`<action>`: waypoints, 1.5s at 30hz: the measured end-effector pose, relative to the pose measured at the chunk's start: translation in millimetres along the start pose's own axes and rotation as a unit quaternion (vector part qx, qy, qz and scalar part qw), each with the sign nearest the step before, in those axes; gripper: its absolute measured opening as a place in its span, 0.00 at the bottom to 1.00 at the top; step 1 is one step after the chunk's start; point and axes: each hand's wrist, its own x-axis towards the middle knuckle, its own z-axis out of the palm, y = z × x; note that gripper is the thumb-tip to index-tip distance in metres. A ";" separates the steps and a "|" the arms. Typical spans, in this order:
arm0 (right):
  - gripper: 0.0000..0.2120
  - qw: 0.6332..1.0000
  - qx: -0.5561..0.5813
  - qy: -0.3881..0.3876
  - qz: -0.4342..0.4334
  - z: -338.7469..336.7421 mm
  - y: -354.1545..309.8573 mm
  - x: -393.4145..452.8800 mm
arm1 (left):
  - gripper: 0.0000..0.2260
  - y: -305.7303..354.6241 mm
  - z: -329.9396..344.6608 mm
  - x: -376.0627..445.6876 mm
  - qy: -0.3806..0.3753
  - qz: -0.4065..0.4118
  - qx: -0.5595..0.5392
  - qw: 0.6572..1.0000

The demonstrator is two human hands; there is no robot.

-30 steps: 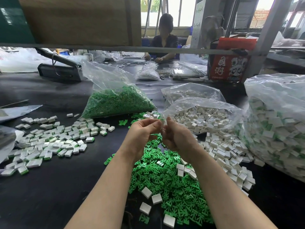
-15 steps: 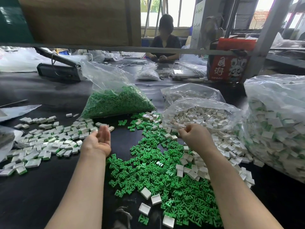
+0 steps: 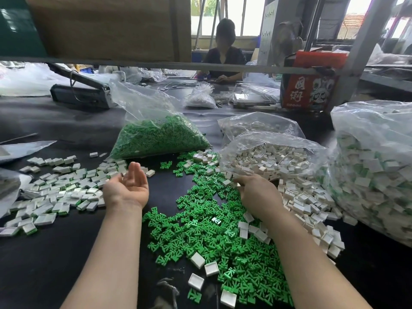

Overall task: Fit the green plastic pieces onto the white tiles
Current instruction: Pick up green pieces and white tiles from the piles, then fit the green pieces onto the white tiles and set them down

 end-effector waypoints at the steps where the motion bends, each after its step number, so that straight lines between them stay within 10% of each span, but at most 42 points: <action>1: 0.18 1.000 0.004 0.003 0.003 0.8 0.4 0.8 | 0.14 -3.9 1.7 -1.6 -0.007 -0.019 0.042 0.999; 8: 0.10 0.998 0.040 0.057 0.004 8.8 7.1 5.7 | 0.09 -43.4 15.6 -20.4 -0.100 -0.065 0.282 0.952; 17: 0.05 0.898 0.424 0.053 -0.103 -14.7 -10.8 -1.3 | 0.08 -82.5 15.3 -40.4 -0.303 -0.003 0.558 0.772; 30: 0.05 0.860 0.479 0.080 -0.154 -16.5 -17.5 -3.8 | 0.08 -95.5 18.5 -45.7 -0.320 0.103 0.516 0.788; 36: 0.07 0.947 0.284 -0.050 -0.143 -7.6 -15.0 -4.6 | 0.04 -90.6 17.6 -38.2 -0.255 0.132 0.484 0.827; 45: 0.08 0.968 0.126 -0.103 -0.193 -3.2 -28.6 -7.4 | 0.05 -84.5 18.5 -36.4 -0.226 0.164 0.498 0.821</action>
